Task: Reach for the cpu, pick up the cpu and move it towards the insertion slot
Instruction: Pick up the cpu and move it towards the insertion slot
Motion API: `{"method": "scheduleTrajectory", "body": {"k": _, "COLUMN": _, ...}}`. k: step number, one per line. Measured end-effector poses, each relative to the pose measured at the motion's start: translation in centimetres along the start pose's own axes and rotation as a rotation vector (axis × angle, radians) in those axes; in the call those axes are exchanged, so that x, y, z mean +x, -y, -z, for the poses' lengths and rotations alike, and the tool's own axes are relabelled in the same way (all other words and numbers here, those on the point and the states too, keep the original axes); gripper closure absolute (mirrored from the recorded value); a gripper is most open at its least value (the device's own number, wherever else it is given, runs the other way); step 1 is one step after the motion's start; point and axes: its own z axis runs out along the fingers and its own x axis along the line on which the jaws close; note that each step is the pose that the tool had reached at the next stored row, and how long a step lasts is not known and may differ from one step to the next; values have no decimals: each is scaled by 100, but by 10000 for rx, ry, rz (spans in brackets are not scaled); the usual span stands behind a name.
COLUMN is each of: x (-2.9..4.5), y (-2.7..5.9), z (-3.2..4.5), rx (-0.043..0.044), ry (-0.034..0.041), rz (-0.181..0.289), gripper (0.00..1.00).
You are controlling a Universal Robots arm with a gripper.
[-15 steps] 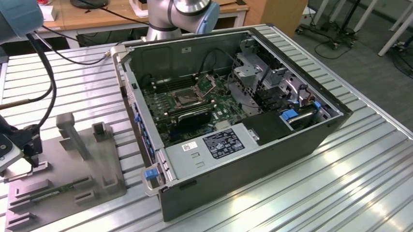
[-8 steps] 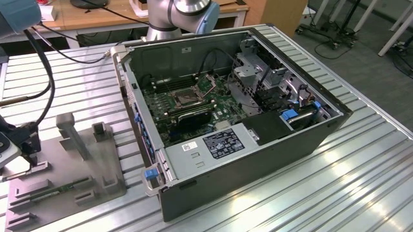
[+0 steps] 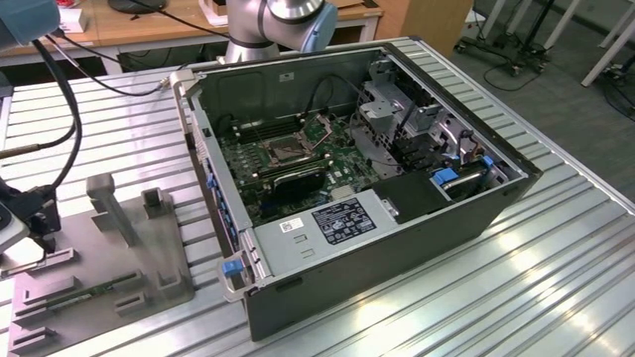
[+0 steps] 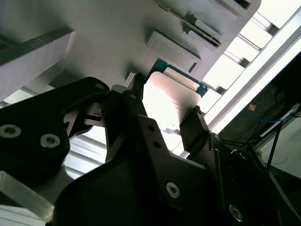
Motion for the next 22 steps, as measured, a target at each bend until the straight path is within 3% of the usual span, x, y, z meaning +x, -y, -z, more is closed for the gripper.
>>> {"method": "scheduleTrajectory", "body": {"k": 22, "x": 0, "y": -7, "z": 121, "rx": 0, "ry": 20, "rz": 1, "gripper": 45}}
